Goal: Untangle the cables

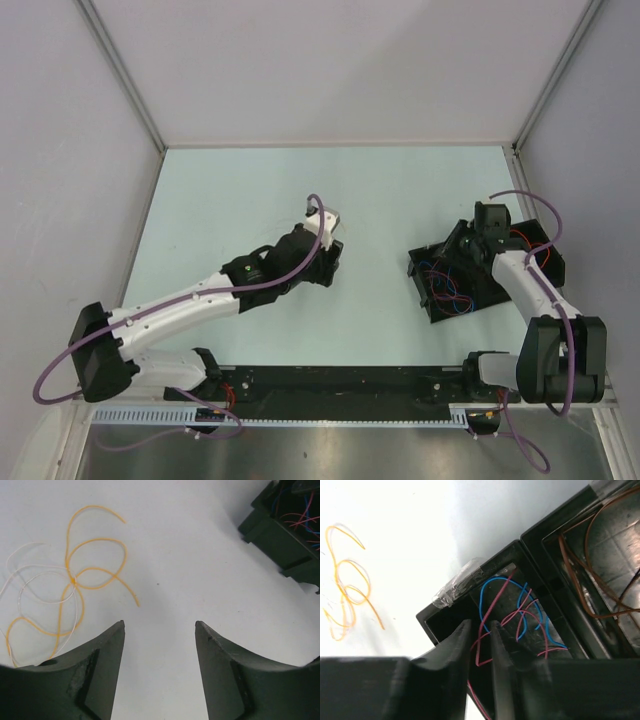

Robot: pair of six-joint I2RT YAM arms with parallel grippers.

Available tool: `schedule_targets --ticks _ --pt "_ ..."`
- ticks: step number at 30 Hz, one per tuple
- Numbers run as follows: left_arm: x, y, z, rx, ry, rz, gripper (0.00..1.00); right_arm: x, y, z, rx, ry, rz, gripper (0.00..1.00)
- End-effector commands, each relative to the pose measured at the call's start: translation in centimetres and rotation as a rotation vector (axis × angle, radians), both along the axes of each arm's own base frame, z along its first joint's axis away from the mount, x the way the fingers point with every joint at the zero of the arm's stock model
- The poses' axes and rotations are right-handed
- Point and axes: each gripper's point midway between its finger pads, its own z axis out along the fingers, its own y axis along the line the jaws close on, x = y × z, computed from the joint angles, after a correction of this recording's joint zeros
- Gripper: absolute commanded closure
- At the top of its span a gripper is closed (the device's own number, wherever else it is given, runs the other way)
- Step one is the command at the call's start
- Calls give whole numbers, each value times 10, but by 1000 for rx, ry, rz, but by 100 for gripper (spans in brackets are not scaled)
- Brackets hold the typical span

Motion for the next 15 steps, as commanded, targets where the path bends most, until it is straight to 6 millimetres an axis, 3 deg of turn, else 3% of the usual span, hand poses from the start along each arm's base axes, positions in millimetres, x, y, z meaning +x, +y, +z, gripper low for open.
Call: schedule_targets --ticks 1,5,9,11,15 --pt "1 23 -13 -12 8 95 34 15 -9 33 -65 -105 8 62" --pt "-2 26 -22 -23 22 110 32 13 -15 55 -97 -148 -6 48" --pt "-1 27 -21 -15 21 111 31 8 -15 58 -114 -145 -10 48" --pt "-2 28 -22 -8 23 112 31 5 -11 48 -129 -118 -2 63" --pt "-3 32 -24 -2 26 117 31 2 -2 23 -119 -64 16 83"
